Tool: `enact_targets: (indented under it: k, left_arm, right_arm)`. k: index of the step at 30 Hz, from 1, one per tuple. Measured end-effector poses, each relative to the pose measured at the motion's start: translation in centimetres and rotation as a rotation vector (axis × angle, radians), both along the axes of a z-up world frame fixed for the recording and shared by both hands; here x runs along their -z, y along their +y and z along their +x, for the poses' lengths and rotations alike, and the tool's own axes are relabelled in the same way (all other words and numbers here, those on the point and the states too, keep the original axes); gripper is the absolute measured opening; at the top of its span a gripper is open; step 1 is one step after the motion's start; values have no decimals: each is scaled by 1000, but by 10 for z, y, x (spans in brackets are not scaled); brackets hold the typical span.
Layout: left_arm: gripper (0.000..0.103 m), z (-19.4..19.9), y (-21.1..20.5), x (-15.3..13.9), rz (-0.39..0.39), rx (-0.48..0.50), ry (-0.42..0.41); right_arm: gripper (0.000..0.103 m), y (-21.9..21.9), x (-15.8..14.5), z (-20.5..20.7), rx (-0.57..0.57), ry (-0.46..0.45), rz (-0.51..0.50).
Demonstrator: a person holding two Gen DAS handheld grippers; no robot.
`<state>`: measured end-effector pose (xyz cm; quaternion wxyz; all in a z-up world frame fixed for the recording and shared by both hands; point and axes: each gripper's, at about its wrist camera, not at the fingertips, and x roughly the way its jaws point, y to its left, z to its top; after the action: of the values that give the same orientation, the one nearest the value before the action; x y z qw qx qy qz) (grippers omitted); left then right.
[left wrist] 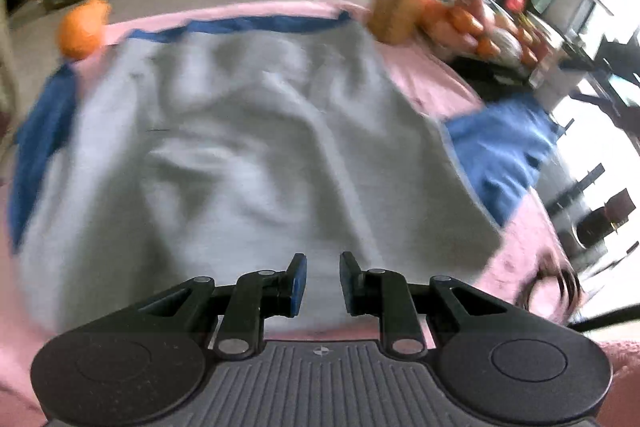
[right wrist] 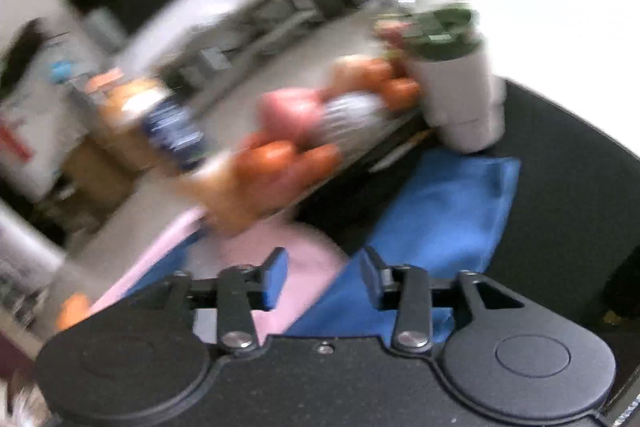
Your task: Fold clothes
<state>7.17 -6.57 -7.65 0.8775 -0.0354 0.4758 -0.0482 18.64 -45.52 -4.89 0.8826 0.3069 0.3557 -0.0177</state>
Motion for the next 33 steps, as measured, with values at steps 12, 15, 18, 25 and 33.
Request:
enact_targets:
  k: [12,15,18,25,33]
  left_arm:
    - [28,-20,87,53,45,-182,30]
    - [27,-23,96,51,32,-179,8]
    - [27,-27,107,46,8,-198,-17]
    - [24,-29,123,57,-48,-242,3]
    - [24,-23,122,63,-46,-257,126]
  right_arm:
    - [0,151,85,-36,-351,276,-245]
    - [0,130,87,-50,-269,287,-232]
    - [0,119,84,-68,-179,278,-193]
    - [18,154,64,-96,-232,165,-96]
    - [27,213,81,-77,-385,316,-242]
